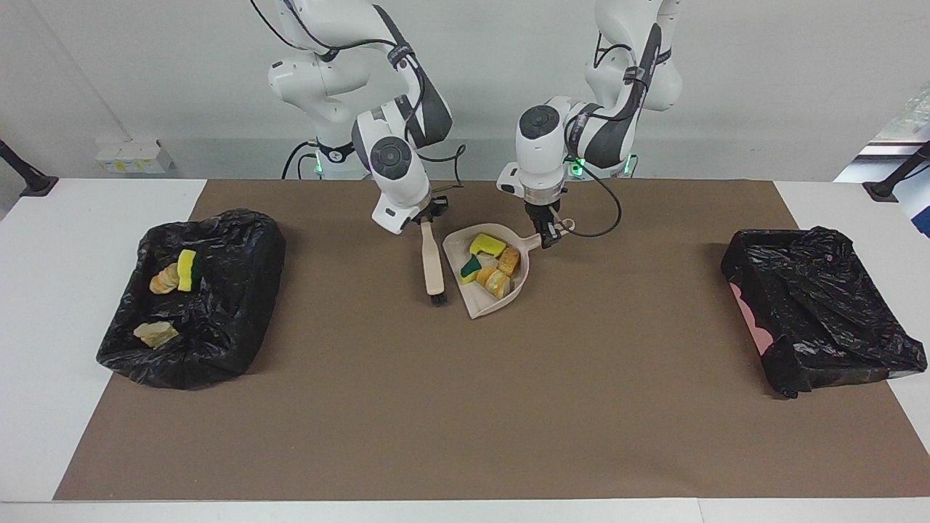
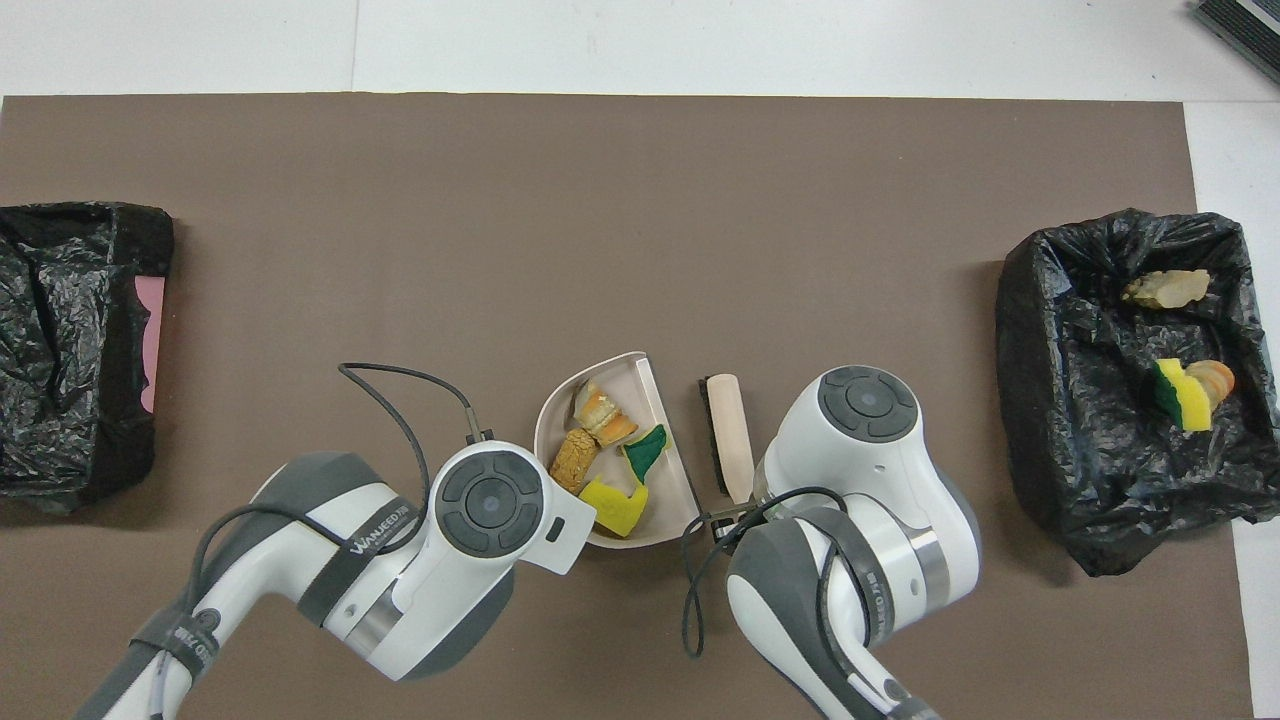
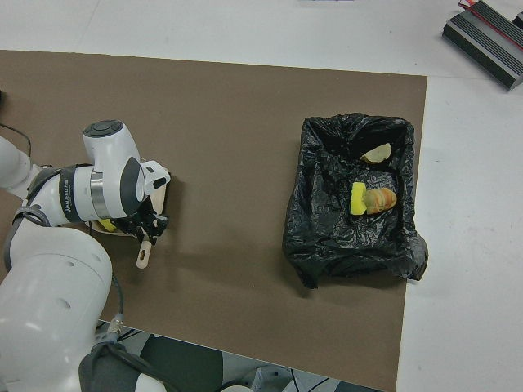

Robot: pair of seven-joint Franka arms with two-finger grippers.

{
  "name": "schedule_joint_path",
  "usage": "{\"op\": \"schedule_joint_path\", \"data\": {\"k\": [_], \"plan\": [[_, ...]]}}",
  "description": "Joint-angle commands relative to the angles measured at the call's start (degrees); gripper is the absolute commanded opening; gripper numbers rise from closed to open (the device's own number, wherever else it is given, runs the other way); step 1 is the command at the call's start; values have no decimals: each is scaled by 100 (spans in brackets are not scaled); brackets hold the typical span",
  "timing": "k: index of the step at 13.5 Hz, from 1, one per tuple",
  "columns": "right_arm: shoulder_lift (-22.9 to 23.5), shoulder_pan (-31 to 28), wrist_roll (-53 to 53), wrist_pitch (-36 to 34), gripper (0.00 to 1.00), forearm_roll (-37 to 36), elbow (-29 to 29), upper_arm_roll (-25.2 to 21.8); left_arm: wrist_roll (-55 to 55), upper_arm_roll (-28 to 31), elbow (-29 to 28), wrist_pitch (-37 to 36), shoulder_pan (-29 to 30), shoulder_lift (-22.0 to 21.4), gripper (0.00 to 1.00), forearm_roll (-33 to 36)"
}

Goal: Sweep and dump trash in bin
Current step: 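Sweep the green sponge piece into the dustpan with the right gripper, then carry the dustpan to the nearby trash bag and tip it with the left gripper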

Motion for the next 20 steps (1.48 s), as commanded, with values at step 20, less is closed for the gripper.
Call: {"op": "schedule_joint_path", "data": {"k": [20], "plan": [[1274, 2319, 3261, 344, 0, 135, 1566, 138, 4841, 61, 1707, -47, 5431, -217, 0, 75]]}}
